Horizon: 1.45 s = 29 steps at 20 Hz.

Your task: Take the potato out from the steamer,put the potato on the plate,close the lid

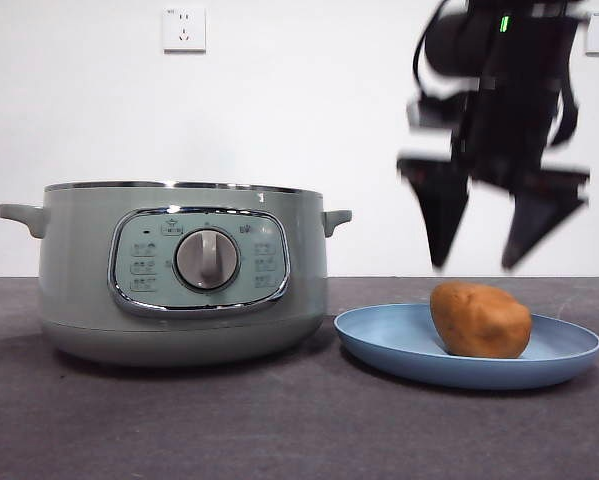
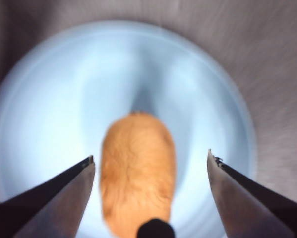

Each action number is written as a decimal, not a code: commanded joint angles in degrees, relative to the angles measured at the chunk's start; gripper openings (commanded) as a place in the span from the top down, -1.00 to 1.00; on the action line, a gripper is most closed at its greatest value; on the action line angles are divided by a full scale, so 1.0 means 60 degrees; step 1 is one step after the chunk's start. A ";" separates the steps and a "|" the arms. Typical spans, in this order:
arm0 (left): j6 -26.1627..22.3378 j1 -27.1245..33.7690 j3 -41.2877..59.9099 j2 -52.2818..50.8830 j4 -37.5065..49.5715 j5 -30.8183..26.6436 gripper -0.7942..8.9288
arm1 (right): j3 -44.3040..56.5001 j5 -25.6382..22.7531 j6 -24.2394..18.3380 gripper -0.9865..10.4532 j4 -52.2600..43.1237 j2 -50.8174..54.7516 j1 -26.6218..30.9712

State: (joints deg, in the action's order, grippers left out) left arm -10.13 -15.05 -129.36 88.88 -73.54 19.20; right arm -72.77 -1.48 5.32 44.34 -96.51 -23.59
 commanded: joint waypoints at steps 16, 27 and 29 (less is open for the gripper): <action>0.0539 -0.0455 0.4331 -0.0117 0.4255 -0.0066 0.85 | -0.0397 -0.0029 -0.0146 0.17 0.1056 0.5781 0.0007; 0.0663 -0.1304 0.7399 -0.0117 0.6608 -0.1530 0.85 | -0.0397 -0.0062 -0.0146 0.17 0.1377 0.5781 0.0007; 0.0663 -0.1304 0.7901 -0.0117 0.6994 -0.1501 0.85 | -0.0397 -0.0062 -0.0146 0.17 0.1373 0.5781 0.0007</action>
State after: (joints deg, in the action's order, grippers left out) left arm -6.52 -22.90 -81.47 88.92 -34.41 9.72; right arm -75.31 -1.65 4.71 52.77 -61.80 -23.59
